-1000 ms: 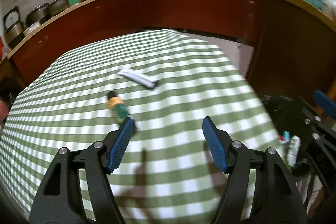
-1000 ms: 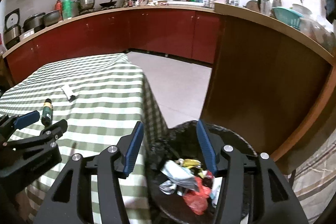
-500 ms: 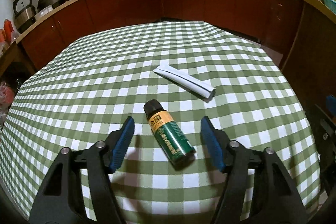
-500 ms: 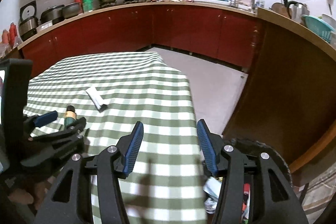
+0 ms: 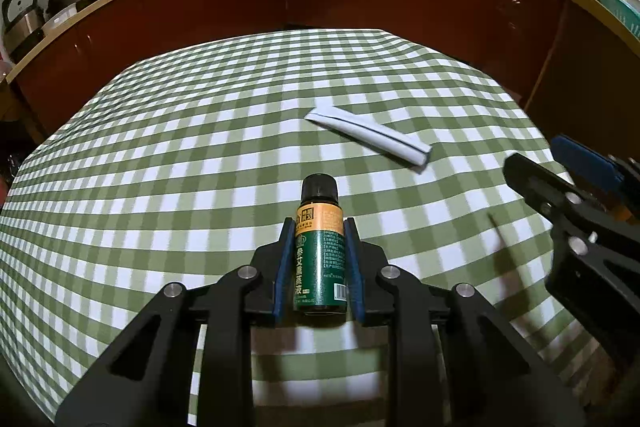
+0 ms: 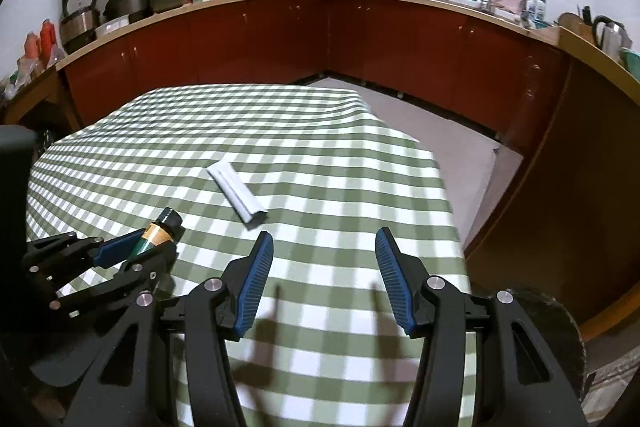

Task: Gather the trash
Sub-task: 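Grasp the green spray can with the left tool while the right tool grasps the white strip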

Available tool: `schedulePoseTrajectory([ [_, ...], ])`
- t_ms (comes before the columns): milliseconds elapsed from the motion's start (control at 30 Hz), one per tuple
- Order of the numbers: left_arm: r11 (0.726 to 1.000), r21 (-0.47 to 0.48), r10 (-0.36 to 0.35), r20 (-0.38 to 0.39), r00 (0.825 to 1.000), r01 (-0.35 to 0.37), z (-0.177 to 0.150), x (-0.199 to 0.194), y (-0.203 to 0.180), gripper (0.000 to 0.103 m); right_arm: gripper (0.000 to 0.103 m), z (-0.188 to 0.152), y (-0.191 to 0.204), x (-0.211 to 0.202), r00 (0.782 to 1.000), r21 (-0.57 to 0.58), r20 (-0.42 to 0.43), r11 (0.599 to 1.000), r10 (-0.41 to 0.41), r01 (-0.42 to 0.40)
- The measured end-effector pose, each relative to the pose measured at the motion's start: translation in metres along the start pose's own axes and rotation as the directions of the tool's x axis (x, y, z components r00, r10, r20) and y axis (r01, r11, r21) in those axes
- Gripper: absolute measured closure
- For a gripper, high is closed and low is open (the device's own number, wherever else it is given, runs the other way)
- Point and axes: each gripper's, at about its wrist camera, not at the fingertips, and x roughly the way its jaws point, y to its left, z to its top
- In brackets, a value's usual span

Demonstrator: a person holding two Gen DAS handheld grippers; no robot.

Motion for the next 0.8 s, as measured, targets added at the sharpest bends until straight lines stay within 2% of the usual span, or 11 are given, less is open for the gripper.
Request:
schedulePoseTrajectory([
  [300, 0.998, -0.024, 0.053, 0.009, 0.999, -0.053, 0.002, 0.001, 0.048, 0.08, 0.05, 0.017, 0.029, 0.023, 0.998, -0.027, -0.034, 0.999, 0.046, -0.047],
  [533, 0.991, -0.064, 0.114, 0.002, 0.994, -0.113, 0.009, 0.01, 0.095, 0.08, 0.05, 0.029, 0.047, 0.044, 0.996, -0.049, -0.071, 0.997, 0.061, -0.064],
  [800, 0.984, -0.106, 0.138, -0.026, 0.99, -0.14, 0.012, 0.023, 0.135, 0.08, 0.05, 0.036, 0.063, 0.062, 0.991, -0.074, -0.122, 0.995, 0.055, -0.065],
])
